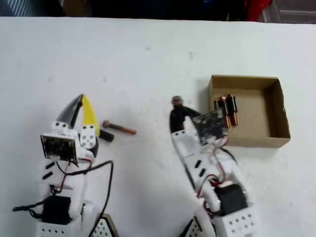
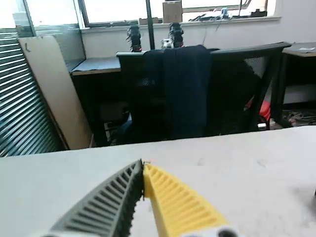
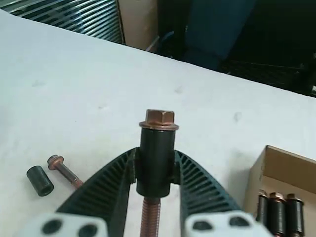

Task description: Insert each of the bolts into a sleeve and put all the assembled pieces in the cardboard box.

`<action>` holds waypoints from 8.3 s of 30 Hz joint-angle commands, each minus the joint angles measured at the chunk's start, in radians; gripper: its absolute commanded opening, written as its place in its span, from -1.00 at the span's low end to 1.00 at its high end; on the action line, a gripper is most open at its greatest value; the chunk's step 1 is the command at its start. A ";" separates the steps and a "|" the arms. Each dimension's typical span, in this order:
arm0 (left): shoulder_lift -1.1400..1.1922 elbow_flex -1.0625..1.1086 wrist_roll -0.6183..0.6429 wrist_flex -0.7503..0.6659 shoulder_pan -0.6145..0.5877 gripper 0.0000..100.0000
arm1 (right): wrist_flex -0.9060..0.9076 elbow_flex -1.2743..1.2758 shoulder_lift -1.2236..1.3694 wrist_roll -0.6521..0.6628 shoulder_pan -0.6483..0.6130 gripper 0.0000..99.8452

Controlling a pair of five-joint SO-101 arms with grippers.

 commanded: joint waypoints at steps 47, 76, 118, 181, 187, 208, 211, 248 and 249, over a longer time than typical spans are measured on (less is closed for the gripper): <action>0.008 0.245 -0.014 0.592 -0.127 -0.96 | 0.139 -1.080 1.767 0.321 0.682 -0.96; 0.010 0.245 -0.014 0.609 -0.394 -0.95 | 0.608 -1.378 1.564 0.313 0.142 -0.66; 0.013 0.245 -0.014 0.684 -0.579 -0.95 | 0.506 -1.376 1.767 0.321 -0.521 -0.66; 0.013 0.245 -0.012 0.684 -0.579 -0.95 | 0.700 -1.672 2.081 0.423 -0.504 -0.97; 0.013 0.245 -0.012 0.684 -0.579 -0.95 | 0.855 -1.878 2.081 0.345 -0.418 -0.97; 0.013 0.245 -0.012 0.684 -0.579 -0.95 | 0.986 -1.766 1.587 0.322 -0.104 -0.97; 0.013 0.245 -0.012 0.684 -0.579 -0.95 | 0.986 -1.622 1.477 0.322 -0.090 -0.97; 0.013 0.245 -0.014 0.684 -0.579 -0.95 | 0.110 -0.284 1.164 0.414 -0.053 -0.96; 0.013 0.245 -0.014 0.684 -0.579 -0.95 | 0.084 -0.269 1.164 0.414 -0.061 -0.96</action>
